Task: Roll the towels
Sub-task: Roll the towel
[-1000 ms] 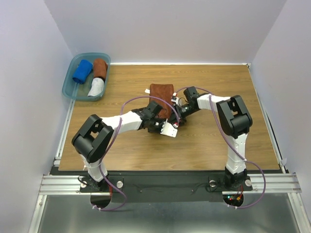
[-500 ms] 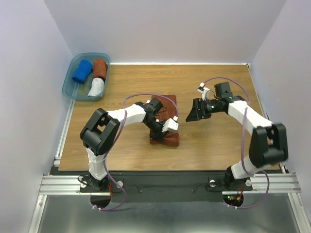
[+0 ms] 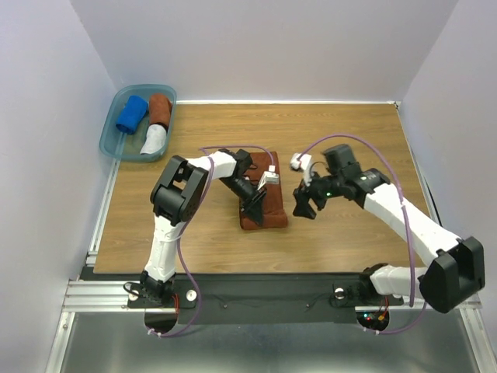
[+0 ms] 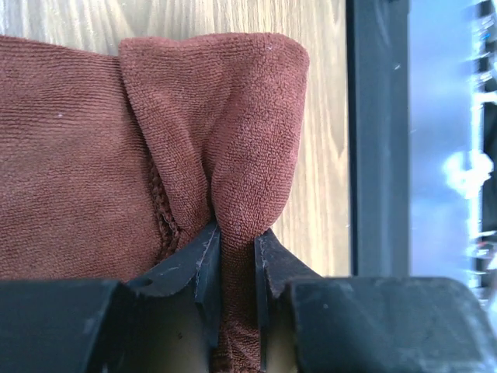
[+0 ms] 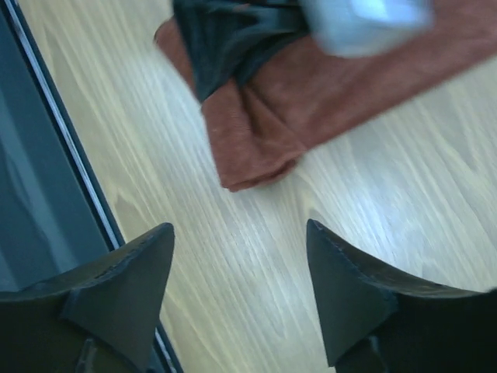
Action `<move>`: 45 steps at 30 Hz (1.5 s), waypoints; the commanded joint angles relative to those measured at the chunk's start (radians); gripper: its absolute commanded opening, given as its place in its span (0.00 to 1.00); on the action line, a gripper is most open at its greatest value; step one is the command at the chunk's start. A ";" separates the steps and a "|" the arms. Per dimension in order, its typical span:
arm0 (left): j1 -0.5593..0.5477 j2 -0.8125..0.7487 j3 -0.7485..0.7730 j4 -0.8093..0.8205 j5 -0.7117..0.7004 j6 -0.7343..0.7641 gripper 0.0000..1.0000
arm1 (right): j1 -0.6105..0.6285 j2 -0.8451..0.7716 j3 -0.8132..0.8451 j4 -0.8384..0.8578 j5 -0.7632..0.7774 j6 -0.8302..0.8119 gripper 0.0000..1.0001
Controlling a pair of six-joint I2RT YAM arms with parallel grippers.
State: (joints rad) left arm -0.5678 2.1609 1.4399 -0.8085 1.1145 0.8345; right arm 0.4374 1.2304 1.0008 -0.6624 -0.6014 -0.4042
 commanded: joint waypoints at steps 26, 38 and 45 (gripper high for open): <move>0.028 0.152 0.137 -0.143 -0.165 0.078 0.26 | 0.468 0.402 -0.074 0.397 0.456 -0.104 0.15; 0.202 -0.075 0.079 -0.161 -0.171 0.133 0.57 | 0.454 0.425 -0.054 0.212 0.169 -0.039 0.01; 0.393 -0.168 0.114 -0.195 -0.183 0.178 0.62 | 0.399 0.478 0.005 0.139 0.023 0.027 0.00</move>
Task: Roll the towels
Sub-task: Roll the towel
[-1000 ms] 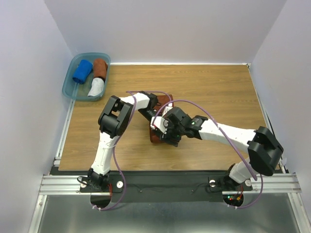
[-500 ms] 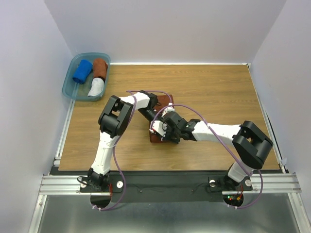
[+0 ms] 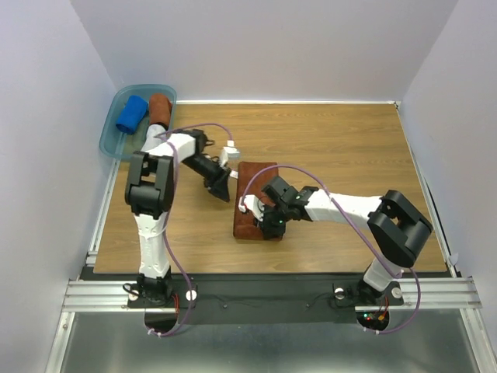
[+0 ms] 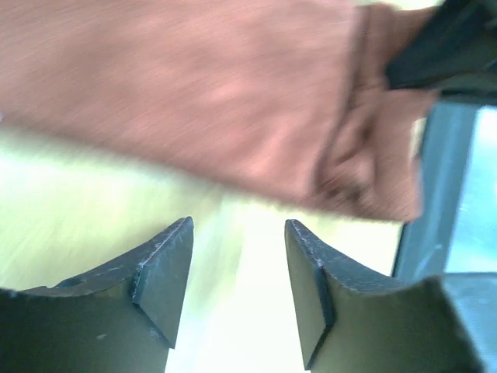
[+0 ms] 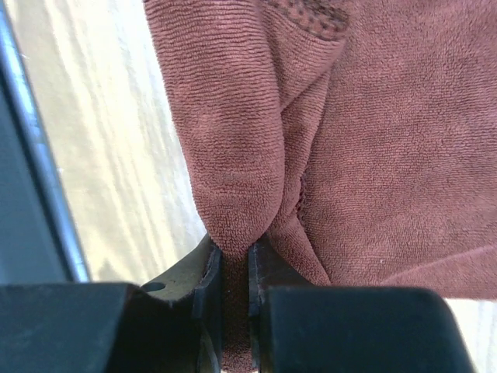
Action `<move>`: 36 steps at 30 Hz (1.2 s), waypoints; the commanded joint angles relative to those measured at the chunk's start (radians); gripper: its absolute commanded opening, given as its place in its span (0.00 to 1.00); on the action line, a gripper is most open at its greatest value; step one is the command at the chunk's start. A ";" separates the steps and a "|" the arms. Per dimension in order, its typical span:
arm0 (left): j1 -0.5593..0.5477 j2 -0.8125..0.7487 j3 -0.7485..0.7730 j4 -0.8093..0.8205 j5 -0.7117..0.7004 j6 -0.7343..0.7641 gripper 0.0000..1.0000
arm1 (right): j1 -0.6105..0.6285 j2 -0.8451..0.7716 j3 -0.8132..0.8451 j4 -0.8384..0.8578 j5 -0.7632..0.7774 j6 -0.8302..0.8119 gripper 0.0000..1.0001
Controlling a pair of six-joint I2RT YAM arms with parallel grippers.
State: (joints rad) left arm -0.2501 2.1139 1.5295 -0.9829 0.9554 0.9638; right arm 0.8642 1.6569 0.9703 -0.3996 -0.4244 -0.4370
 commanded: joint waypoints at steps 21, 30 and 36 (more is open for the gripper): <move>-0.487 -1.161 -0.948 0.768 -0.587 0.049 0.86 | -0.192 0.471 0.327 -0.354 -0.556 0.107 0.01; -0.707 -1.027 -0.993 0.957 -0.681 0.079 0.87 | -0.226 0.576 0.398 -0.432 -0.582 0.084 0.02; -0.719 -0.925 -0.997 1.014 -0.711 0.093 0.80 | -0.232 0.598 0.430 -0.452 -0.591 0.077 0.03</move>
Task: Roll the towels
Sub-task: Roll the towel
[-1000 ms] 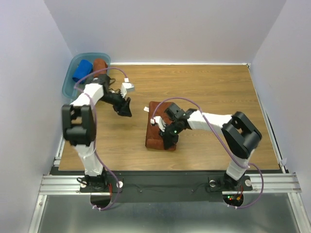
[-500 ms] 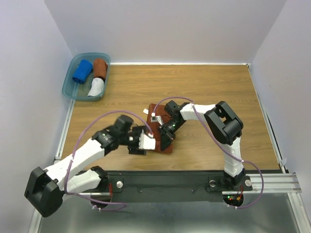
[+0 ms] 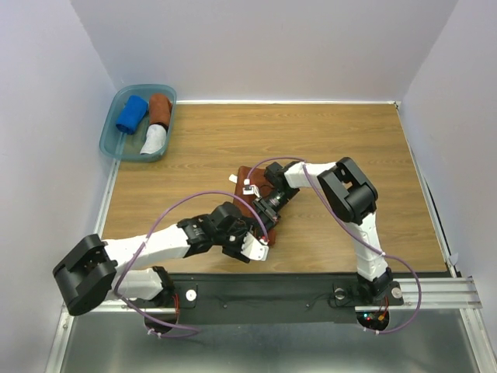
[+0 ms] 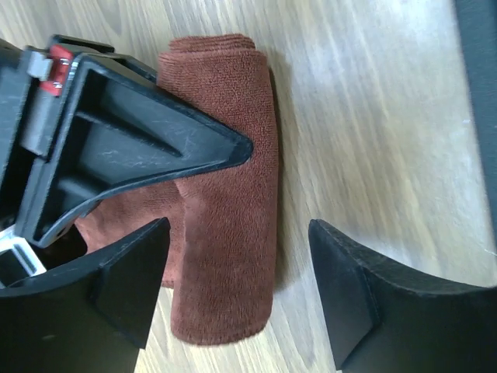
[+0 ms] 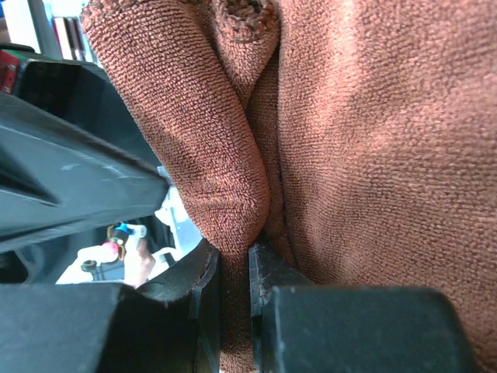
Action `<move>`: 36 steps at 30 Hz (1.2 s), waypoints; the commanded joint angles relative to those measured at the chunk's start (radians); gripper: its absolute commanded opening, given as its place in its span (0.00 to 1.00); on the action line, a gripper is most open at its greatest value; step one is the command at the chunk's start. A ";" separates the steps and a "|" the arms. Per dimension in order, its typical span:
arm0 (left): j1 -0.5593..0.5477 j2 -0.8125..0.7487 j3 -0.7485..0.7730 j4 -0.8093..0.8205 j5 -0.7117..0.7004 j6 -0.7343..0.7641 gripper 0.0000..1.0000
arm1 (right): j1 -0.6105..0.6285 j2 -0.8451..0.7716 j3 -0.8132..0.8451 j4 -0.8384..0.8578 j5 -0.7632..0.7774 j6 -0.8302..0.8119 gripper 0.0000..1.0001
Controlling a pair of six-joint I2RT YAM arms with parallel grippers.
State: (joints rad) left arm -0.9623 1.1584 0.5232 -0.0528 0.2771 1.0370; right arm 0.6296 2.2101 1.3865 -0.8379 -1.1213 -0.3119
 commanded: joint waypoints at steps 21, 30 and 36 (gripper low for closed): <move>-0.006 0.125 0.050 -0.140 0.065 -0.184 0.07 | -0.152 -0.055 0.098 -0.021 0.106 0.080 0.60; 0.198 0.294 0.218 -0.295 0.287 -0.178 0.07 | -0.346 -0.285 0.175 -0.020 0.250 0.093 0.76; 0.299 0.519 0.391 -0.493 0.439 -0.131 0.08 | -0.375 -0.519 0.066 -0.018 0.325 -0.048 0.84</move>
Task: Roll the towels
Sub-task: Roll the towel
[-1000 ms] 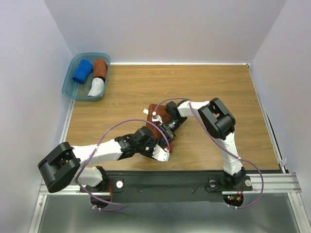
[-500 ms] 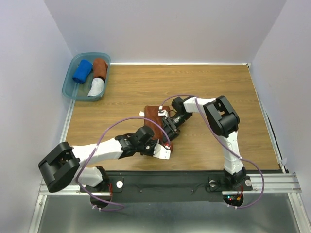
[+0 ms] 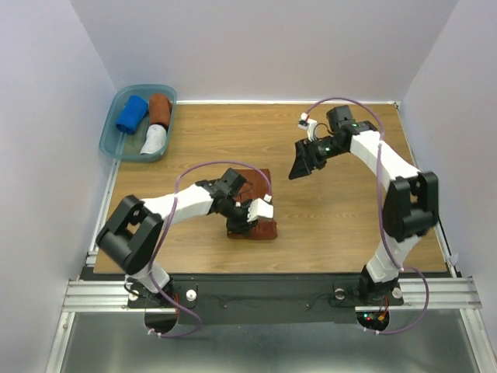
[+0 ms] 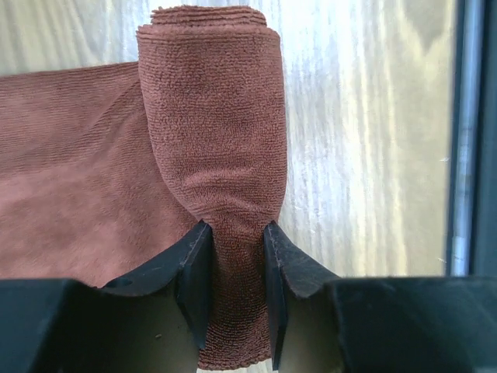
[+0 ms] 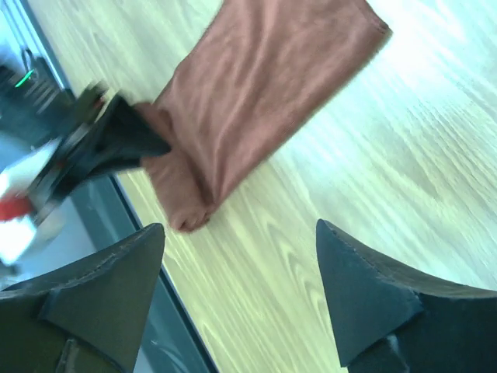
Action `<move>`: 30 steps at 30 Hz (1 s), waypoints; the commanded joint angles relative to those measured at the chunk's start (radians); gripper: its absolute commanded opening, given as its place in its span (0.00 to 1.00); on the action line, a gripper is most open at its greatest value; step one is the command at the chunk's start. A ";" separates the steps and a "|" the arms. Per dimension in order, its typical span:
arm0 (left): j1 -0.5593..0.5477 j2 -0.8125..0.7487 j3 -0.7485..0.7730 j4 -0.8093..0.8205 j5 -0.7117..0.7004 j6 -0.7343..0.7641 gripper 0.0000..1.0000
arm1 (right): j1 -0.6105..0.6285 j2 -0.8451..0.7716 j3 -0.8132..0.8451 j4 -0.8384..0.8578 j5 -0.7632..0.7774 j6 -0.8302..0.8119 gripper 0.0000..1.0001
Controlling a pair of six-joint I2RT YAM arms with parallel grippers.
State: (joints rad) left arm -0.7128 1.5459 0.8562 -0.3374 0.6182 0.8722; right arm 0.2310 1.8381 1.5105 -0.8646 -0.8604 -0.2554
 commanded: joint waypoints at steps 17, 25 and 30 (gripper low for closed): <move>0.245 0.638 0.484 -0.600 0.284 0.117 0.16 | 0.505 -0.409 -0.328 0.280 0.561 -0.179 0.80; 0.266 0.717 0.550 -0.652 0.290 0.148 0.17 | 0.709 -0.304 -0.461 0.553 0.796 -0.258 0.78; 0.273 0.738 0.569 -0.652 0.290 0.145 0.19 | 0.745 -0.235 -0.484 0.613 0.790 -0.295 0.78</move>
State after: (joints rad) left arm -0.4496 2.2181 1.4326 -1.0439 1.1320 0.9432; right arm 0.9535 1.5791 1.0298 -0.3840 -0.1291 -0.5011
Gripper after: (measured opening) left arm 0.369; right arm 0.778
